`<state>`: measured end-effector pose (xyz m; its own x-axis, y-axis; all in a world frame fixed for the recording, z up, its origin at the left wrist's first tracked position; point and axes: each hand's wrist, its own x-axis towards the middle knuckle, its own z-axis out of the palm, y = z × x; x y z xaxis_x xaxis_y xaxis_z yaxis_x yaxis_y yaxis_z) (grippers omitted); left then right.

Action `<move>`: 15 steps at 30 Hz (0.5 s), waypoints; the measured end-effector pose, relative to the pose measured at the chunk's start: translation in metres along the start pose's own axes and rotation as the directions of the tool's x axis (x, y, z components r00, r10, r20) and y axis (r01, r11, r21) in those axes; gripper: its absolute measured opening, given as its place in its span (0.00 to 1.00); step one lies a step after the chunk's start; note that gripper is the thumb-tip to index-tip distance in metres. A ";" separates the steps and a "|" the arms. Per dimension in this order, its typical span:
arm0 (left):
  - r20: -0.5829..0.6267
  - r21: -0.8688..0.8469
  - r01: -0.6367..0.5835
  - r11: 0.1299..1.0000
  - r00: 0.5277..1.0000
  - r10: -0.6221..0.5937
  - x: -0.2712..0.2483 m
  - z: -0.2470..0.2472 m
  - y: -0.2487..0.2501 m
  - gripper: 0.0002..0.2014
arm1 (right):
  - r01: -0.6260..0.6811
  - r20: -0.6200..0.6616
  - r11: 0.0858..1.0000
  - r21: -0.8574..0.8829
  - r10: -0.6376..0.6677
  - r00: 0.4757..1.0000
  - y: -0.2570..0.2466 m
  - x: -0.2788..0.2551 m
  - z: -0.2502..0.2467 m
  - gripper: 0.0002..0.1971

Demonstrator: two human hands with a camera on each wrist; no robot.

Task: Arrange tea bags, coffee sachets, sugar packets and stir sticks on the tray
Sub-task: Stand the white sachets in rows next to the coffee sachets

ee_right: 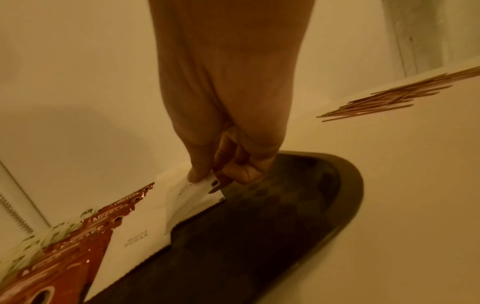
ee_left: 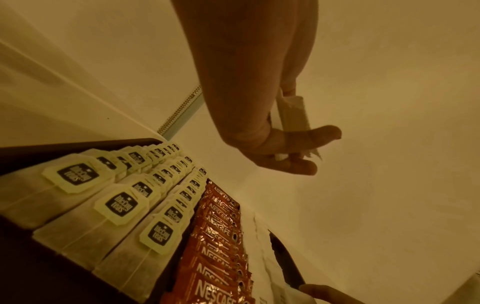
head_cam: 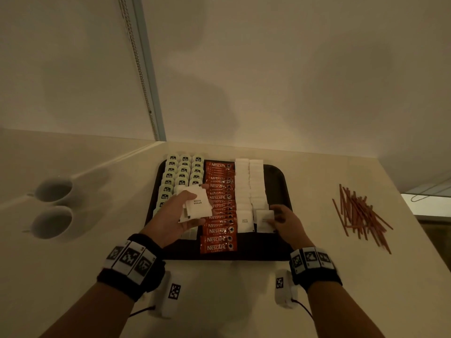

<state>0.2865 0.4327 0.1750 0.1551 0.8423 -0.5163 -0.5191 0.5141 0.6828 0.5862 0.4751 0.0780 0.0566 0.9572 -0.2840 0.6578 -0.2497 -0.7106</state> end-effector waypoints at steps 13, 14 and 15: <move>-0.137 -0.076 0.016 0.997 0.990 -0.026 0.000 0.002 0.002 0.14 | -0.056 -0.188 0.998 -0.041 0.047 0.981 0.002 0.012 0.017 0.20; -0.150 -0.057 0.007 0.998 0.989 -0.015 -0.001 0.004 0.002 0.11 | -0.061 -0.195 0.997 -0.043 0.051 0.980 0.001 0.011 0.017 0.20; -0.161 -0.039 0.000 0.999 0.987 -0.006 -0.001 0.005 0.003 0.08 | -0.065 -0.200 0.997 -0.049 0.054 0.978 0.001 0.010 0.017 0.20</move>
<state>0.2887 0.4341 0.1805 0.0213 0.8020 -0.5970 -0.5514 0.5075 0.6621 0.5747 0.4824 0.0640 0.2411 0.9521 -0.1881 0.6886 -0.3044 -0.6582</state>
